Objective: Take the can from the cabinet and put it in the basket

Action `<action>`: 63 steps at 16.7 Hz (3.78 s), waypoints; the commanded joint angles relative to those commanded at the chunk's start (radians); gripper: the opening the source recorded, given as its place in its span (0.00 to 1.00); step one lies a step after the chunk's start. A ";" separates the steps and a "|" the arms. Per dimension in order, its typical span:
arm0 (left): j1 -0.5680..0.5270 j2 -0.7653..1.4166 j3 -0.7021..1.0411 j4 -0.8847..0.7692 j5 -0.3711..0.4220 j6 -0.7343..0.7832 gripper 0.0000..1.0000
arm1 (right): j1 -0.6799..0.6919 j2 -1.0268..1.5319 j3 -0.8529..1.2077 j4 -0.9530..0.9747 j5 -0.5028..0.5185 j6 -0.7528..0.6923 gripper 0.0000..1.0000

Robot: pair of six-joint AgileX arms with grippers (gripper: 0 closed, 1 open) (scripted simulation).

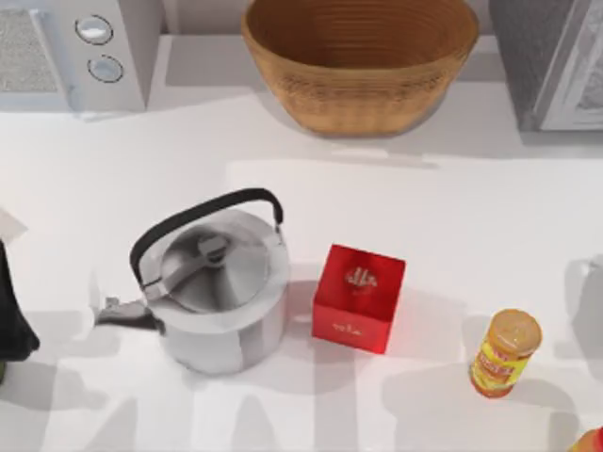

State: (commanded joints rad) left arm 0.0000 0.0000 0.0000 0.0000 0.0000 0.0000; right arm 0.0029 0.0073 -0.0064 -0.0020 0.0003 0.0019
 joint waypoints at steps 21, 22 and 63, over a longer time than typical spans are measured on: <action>0.000 0.000 0.000 0.000 0.000 0.000 1.00 | 0.433 1.781 1.317 0.426 0.455 0.012 0.00; 0.000 0.000 0.000 0.000 0.000 0.000 1.00 | 0.454 1.868 1.382 0.446 0.476 0.013 0.00; 0.000 0.000 0.000 0.000 0.000 0.000 1.00 | 0.531 2.295 1.773 0.528 0.557 0.014 1.00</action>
State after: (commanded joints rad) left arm 0.0000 0.0000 0.0000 0.0000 0.0000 0.0000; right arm 0.5335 2.3023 1.7663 0.5255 0.5575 0.0158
